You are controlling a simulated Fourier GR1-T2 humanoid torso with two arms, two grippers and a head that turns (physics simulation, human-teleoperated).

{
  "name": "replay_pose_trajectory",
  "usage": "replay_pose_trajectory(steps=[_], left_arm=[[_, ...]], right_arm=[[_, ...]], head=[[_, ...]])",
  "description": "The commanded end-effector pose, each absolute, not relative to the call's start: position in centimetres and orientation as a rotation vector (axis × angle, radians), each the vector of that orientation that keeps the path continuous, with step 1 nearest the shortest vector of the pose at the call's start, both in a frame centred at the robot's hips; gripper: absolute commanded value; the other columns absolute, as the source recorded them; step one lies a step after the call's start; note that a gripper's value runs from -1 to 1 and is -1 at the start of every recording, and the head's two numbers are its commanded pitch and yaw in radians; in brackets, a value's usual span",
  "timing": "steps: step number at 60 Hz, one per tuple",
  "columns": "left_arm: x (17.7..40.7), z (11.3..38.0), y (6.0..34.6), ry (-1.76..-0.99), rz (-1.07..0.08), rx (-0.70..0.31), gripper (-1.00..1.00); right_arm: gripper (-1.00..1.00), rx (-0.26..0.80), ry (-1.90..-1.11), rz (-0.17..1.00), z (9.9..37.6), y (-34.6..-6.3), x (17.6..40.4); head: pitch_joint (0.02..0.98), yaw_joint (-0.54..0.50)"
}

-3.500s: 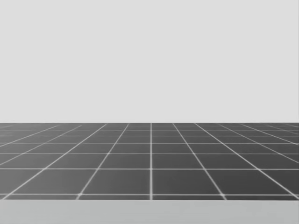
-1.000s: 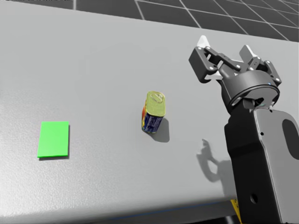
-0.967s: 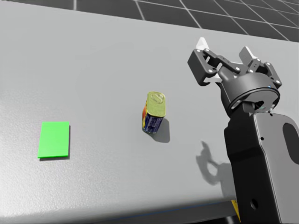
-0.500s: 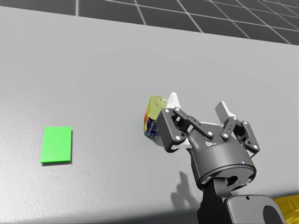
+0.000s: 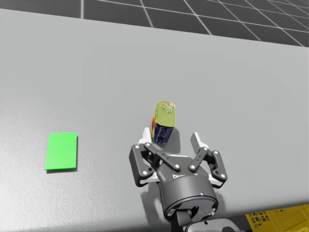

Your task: Look at the card. If it is red, pick the object on the left. If it is green, pick the object on the right.

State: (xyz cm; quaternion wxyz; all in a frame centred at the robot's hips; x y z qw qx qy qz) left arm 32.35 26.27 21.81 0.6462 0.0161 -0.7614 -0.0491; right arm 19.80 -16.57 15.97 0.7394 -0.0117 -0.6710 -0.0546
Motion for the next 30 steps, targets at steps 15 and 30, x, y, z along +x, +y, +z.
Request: replay_pose_trajectory(steps=[15, 30], left_arm=[[32.5, 21.7, 26.5, -1.729, -0.106, 0.039, -1.00], [32.5, 21.7, 26.5, -1.727, -0.104, 0.038, -1.00]], right_arm=[[-1.00, -0.160, -1.392, -0.113, 13.4, -16.6, 24.5], [-1.00, -0.156, -1.346, -0.089, 13.1, -16.7, 27.1]], head=[[0.798, -0.30], [0.786, -0.30]])
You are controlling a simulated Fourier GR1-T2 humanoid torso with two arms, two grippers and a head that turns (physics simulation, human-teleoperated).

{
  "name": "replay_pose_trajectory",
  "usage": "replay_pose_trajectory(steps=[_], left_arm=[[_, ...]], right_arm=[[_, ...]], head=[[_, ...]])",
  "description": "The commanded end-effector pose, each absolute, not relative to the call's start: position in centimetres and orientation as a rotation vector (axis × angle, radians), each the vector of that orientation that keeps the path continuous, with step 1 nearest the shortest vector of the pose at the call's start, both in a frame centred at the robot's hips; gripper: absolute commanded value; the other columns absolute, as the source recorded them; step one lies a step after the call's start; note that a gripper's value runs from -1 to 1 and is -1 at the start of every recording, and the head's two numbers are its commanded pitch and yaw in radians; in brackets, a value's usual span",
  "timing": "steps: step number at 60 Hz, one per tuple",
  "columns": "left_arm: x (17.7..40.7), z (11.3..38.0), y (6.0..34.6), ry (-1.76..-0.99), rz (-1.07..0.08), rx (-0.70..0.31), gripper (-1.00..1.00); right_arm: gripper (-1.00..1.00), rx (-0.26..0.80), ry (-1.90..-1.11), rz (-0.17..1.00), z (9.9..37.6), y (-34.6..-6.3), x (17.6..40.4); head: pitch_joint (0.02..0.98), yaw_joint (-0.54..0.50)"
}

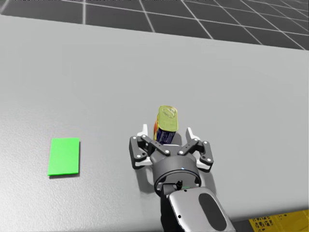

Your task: Look at the card. If it is red, pick the object on the left. If it is green, pick the object on the right.

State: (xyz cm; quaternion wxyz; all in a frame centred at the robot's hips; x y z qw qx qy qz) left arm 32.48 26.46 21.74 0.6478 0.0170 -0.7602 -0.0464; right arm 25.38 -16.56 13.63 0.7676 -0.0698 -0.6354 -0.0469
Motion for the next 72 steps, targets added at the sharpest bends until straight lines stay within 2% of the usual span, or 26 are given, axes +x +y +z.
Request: replay_pose_trajectory(steps=[1, 11, 12, 13, 14, 15, 30, 52, 65, 72], left_arm=[[32.6, 21.7, 26.5, -1.727, -0.105, 0.038, -1.00], [32.6, 21.6, 26.5, -1.723, -0.106, 0.040, -1.00], [32.6, 21.6, 26.5, -1.723, -0.106, 0.040, -1.00], [32.6, 21.6, 26.5, -1.723, -0.107, 0.040, -1.00], [32.6, 21.6, 26.5, -1.723, -0.107, 0.040, -1.00], [32.6, 21.6, 26.5, -1.723, -0.107, 0.039, -1.00], [32.7, 21.6, 26.6, -1.724, -0.108, 0.039, -1.00], [32.7, 21.5, 26.7, -1.723, -0.109, 0.042, -1.00], [32.7, 21.5, 26.7, -1.725, -0.106, 0.041, -1.00], [32.7, 21.5, 26.8, -1.725, -0.107, 0.041, -1.00]], right_arm=[[-1.00, -0.153, -1.341, -0.088, 13.1, -16.7, 27.2], [-1.00, -0.134, -1.265, -0.043, 12.5, -16.7, 27.7], [-0.92, -0.159, -1.277, -0.057, 12.4, -16.6, 27.5], [0.47, -0.161, -1.262, -0.055, 12.2, -16.7, 27.6], [0.94, -0.161, -1.254, -0.060, 12.2, -16.7, 27.5], [0.99, -0.159, -1.253, -0.063, 12.1, -16.7, 27.5], [1.00, -0.183, -1.245, -0.083, 11.7, -17.2, 27.5], [1.00, -0.203, -1.261, -0.085, 11.6, -17.4, 27.3], [1.00, -0.208, -1.271, -0.089, 11.7, -17.6, 27.2], [1.00, -0.212, -1.305, -0.105, 13.3, -18.3, 27.3]], head=[[0.785, -0.30], [0.780, -0.30], [0.780, -0.30], [0.779, -0.30], [0.779, -0.30], [0.778, -0.30], [0.736, -0.31], [0.435, -0.32], [0.403, -0.32], [0.409, -0.32]])
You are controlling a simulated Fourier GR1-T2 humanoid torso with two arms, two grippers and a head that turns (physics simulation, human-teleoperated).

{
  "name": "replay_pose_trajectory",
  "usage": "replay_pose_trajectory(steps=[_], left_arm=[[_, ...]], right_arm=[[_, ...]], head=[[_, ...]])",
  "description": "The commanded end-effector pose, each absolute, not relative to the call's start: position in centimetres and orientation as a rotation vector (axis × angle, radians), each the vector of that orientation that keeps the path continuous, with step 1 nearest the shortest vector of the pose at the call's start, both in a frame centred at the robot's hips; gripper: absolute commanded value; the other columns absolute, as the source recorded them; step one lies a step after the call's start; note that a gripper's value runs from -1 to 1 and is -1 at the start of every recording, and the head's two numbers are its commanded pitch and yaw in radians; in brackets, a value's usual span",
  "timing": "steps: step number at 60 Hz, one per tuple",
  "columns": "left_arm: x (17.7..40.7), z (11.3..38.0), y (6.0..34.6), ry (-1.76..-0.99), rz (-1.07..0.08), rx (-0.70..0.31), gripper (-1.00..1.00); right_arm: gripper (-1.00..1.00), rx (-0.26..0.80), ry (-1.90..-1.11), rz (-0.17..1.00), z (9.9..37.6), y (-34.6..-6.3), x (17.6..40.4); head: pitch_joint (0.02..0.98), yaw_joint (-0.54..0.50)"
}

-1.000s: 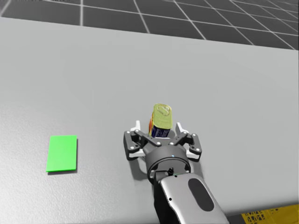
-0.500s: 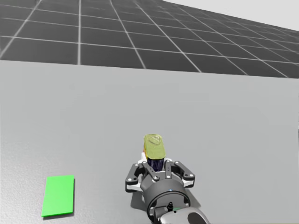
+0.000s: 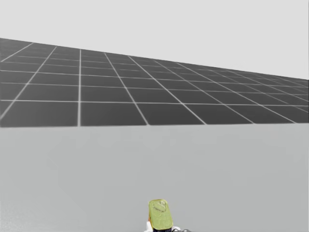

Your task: Look at the card. If it is red, pick the object on the left. If it is green, pick the object on the right.

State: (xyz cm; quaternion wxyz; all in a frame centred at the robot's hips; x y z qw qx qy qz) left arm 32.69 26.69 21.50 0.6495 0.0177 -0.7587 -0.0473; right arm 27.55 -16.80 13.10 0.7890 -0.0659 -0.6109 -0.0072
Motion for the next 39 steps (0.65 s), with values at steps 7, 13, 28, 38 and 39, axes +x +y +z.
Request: replay_pose_trajectory(steps=[7, 13, 28, 38, 39], left_arm=[[32.8, 21.5, 26.8, -1.726, -0.106, 0.041, -1.00], [32.8, 21.5, 26.8, -1.725, -0.105, 0.041, -1.00], [32.8, 21.5, 26.9, -1.725, -0.103, 0.044, -1.00], [32.8, 21.5, 26.8, -1.726, -0.102, 0.046, -1.00], [32.8, 21.5, 26.9, -1.726, -0.101, 0.046, -1.00]], right_arm=[[1.00, -0.223, -1.361, -0.121, 16.0, -19.2, 27.7], [1.00, -0.248, -1.449, -0.129, 19.0, -19.8, 28.0], [1.00, -0.296, -1.666, -0.115, 27.4, -19.8, 27.5], [1.00, -0.308, -1.784, -0.091, 32.1, -19.4, 26.5], [1.00, -0.310, -1.811, -0.087, 33.1, -19.4, 26.2]], head=[[0.412, -0.32], [0.414, -0.32], [0.412, -0.33], [0.413, -0.33], [0.413, -0.33]])
